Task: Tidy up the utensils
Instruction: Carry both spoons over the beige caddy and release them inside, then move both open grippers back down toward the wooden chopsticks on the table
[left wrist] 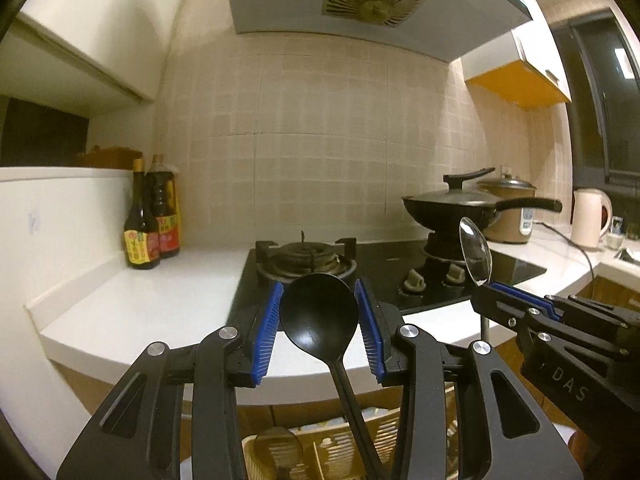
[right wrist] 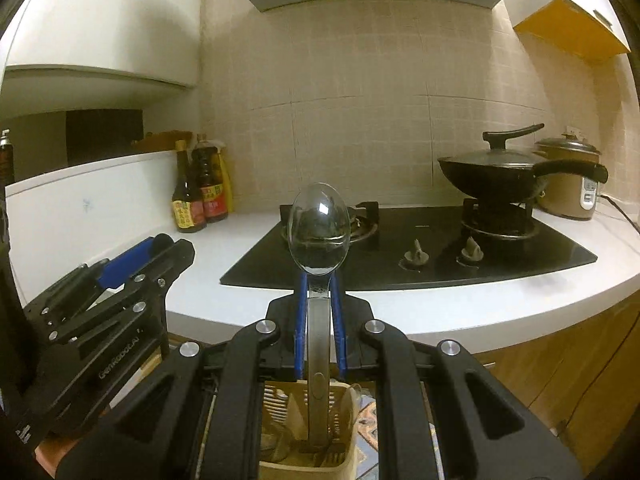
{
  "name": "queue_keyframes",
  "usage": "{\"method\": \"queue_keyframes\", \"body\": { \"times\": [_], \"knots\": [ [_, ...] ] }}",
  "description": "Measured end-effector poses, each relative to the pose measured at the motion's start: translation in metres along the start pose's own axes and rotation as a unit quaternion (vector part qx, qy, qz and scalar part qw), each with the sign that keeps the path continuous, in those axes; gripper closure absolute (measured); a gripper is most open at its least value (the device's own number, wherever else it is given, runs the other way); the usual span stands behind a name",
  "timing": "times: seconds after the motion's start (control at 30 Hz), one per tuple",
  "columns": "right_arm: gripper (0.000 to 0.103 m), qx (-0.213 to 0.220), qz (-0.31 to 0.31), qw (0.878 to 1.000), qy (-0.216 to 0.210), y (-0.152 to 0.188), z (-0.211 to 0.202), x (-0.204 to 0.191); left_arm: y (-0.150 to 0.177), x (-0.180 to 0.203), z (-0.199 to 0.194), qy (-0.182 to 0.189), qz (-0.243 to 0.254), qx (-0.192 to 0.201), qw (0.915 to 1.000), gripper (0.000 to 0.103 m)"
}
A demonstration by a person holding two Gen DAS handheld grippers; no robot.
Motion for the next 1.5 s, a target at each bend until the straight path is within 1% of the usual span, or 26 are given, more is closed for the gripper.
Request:
{"method": "queue_keyframes", "body": {
  "times": [0.1,0.17,0.27,0.47,0.57,0.63,0.7,0.73,0.8,0.9,0.97,1.07,1.17,1.23,1.3,1.33,1.37,1.43,1.5],
  "knots": [
    [0.093,0.009,0.014,1.0,0.007,0.006,0.002,0.007,0.005,0.002,0.002,-0.019,0.019,0.01,0.9996,0.067],
    [0.093,0.003,0.015,1.0,0.002,0.01,0.006,0.006,0.009,0.008,0.001,-0.027,0.039,0.017,0.9988,0.067],
    [0.093,0.002,0.012,1.0,0.003,0.017,0.007,0.005,0.013,0.01,0.003,-0.029,0.045,0.017,0.9984,0.067],
    [0.093,-0.004,-0.006,1.0,0.006,0.03,0.005,-0.001,0.022,0.005,0.007,-0.009,0.026,0.003,0.9996,0.067],
    [0.093,-0.016,-0.002,1.0,0.002,0.038,0.002,-0.001,0.026,0.004,0.006,0.005,0.02,-0.007,0.9998,0.066],
    [0.092,-0.022,0.003,1.0,-0.002,0.042,-0.003,0.0,0.027,0.0,0.003,0.017,0.006,-0.017,0.9997,0.065],
    [0.092,-0.024,0.005,1.0,-0.004,0.044,-0.01,0.0,0.029,-0.002,-0.001,0.027,-0.004,-0.026,0.9993,0.057],
    [0.092,-0.027,0.009,1.0,-0.009,0.044,-0.013,0.0,0.03,-0.004,-0.004,0.032,-0.009,-0.03,0.999,0.055],
    [0.092,-0.038,0.022,0.999,-0.027,0.047,-0.023,0.001,0.031,-0.007,-0.011,0.045,-0.02,-0.038,0.9981,0.046],
    [0.091,-0.056,0.036,0.997,-0.042,0.055,-0.033,0.001,0.029,-0.012,-0.026,0.061,-0.037,-0.048,0.9963,0.042],
    [0.091,-0.064,0.041,0.996,-0.043,0.062,-0.042,0.003,0.027,-0.018,-0.036,0.07,-0.051,-0.054,0.9948,0.041],
    [0.091,-0.08,0.048,0.995,-0.047,0.071,-0.05,0.005,0.025,-0.025,-0.048,0.071,-0.061,-0.055,0.9941,0.041],
    [0.091,-0.098,0.057,0.992,-0.052,0.076,-0.056,0.008,0.024,-0.029,-0.06,0.064,-0.057,-0.056,0.9947,0.041],
    [0.09,-0.1,0.059,0.992,-0.053,0.075,-0.062,0.009,0.023,-0.031,-0.067,0.064,-0.056,-0.06,0.9946,0.041],
    [0.084,-0.103,0.056,0.992,-0.051,0.073,-0.069,0.009,0.023,-0.033,-0.073,0.065,-0.059,-0.065,0.994,0.041],
    [0.076,-0.105,0.051,0.992,-0.049,0.074,-0.075,0.007,0.023,-0.035,-0.078,0.066,-0.064,-0.07,0.9933,0.041],
    [0.064,-0.107,0.049,0.992,-0.049,0.074,-0.077,0.007,0.023,-0.037,-0.082,0.069,-0.07,-0.077,0.9922,0.041],
    [0.05,-0.109,0.045,0.992,-0.049,0.075,-0.088,0.003,0.025,-0.038,-0.089,0.077,-0.078,-0.09,0.9899,0.041],
    [0.05,-0.117,0.043,0.991,-0.055,0.079,-0.095,-0.002,0.029,-0.04,-0.097,0.09,-0.089,-0.103,0.9866,0.041]
  ]
}}
Point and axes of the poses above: each gripper's, at about its wrist camera, not at the fingertips, and z roughly the way its jaws point, x to its right, y to its underside, the point moved 10 cm from there along z, roughly the way its jaws point, and after that the axes turned 4 degrees about -z, right-handed, at the moved point
